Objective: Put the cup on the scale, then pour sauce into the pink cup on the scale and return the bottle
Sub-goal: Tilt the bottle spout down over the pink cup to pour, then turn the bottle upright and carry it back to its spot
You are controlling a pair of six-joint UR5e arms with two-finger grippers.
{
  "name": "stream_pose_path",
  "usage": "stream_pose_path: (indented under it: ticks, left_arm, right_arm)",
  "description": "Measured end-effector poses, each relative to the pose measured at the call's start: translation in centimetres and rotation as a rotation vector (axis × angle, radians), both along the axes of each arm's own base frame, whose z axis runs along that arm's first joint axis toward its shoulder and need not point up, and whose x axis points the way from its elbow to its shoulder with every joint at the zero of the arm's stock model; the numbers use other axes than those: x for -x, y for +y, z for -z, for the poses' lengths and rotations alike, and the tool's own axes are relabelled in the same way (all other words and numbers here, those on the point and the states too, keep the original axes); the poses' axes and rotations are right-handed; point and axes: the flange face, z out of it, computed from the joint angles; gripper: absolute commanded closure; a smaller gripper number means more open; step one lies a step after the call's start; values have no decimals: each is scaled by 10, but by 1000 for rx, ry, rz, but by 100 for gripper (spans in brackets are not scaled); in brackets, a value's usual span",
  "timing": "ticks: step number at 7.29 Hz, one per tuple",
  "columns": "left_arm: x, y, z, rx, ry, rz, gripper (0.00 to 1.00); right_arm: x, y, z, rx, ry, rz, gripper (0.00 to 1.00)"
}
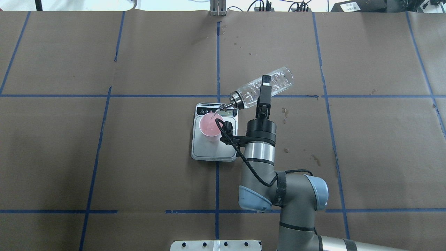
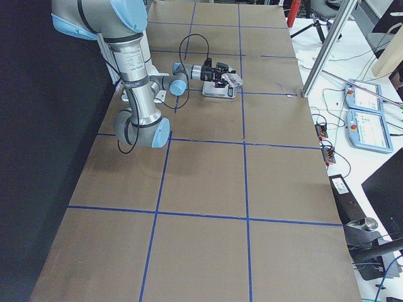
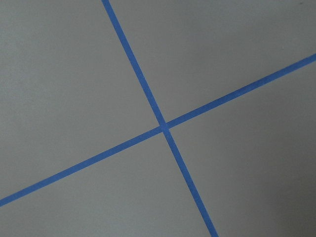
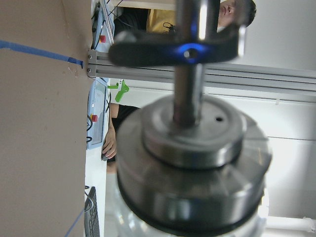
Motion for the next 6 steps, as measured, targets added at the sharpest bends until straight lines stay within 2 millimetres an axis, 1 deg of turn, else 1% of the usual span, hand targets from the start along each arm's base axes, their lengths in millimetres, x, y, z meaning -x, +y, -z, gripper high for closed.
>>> stream_pose_path:
  ticks: [3,6]
  left_arm:
    - [0,0,2,-2,0,1,0]
    - [1,0,4,-6,0,4,0]
  right_arm:
    - [0,5,6,15,-236,19,100]
    - [0,9,7,28,-451,18,100]
